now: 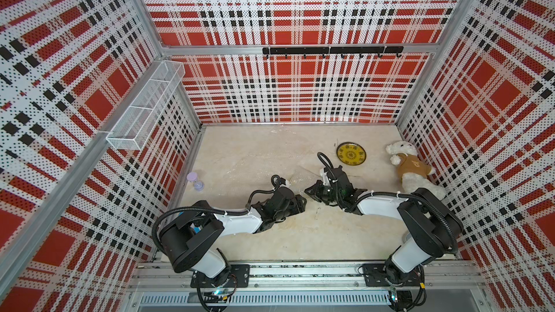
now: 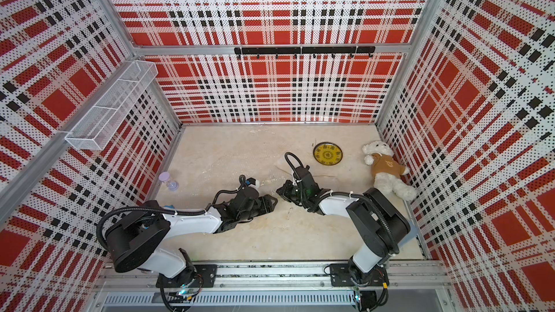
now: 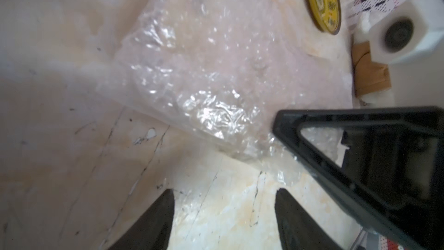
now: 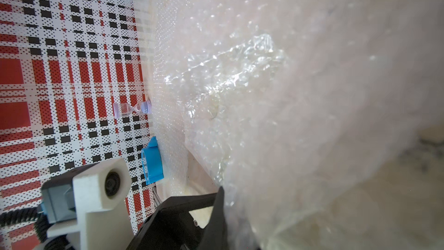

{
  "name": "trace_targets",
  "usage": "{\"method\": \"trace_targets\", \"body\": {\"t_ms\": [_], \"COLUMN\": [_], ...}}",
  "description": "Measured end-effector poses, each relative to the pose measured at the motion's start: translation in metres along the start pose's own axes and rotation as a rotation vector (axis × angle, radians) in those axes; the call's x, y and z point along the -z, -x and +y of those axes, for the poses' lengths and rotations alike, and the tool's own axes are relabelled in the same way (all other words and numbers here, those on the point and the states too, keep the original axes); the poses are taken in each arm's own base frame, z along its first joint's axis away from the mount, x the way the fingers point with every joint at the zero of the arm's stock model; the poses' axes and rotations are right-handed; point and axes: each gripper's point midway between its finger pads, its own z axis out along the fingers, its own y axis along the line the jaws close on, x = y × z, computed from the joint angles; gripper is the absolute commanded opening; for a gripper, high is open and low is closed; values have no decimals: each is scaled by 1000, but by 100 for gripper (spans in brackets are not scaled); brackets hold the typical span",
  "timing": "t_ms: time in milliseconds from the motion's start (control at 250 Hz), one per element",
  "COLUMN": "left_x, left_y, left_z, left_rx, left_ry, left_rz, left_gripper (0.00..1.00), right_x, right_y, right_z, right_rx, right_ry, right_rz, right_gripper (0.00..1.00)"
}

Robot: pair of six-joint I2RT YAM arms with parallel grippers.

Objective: Unpack dinner plates from bubble wrap
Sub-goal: Unwrap the bubble wrap at the center of the board.

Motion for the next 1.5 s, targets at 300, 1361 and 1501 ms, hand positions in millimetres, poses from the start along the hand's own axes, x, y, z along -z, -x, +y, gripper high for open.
{"method": "trace_targets", "body": {"t_ms": [300,1361,1501], "left_x": [1,2,3], "left_y": [3,31,32], "left_z": [-3,14,17], "left_rx": [48,88,90], "left_ry": [-33,24,29], "left_rz": [-39,-167,-170], "left_gripper": [69,4,0], "right_x": [0,-11,-12], "right_y": [0,-8,-8], "right_z": [6,41,45], "right_rx": [-40,-112,-126], "right_ry": [18,109,128], "right_rz": [-11,-36,-36], "right_gripper": [0,0,0]}}
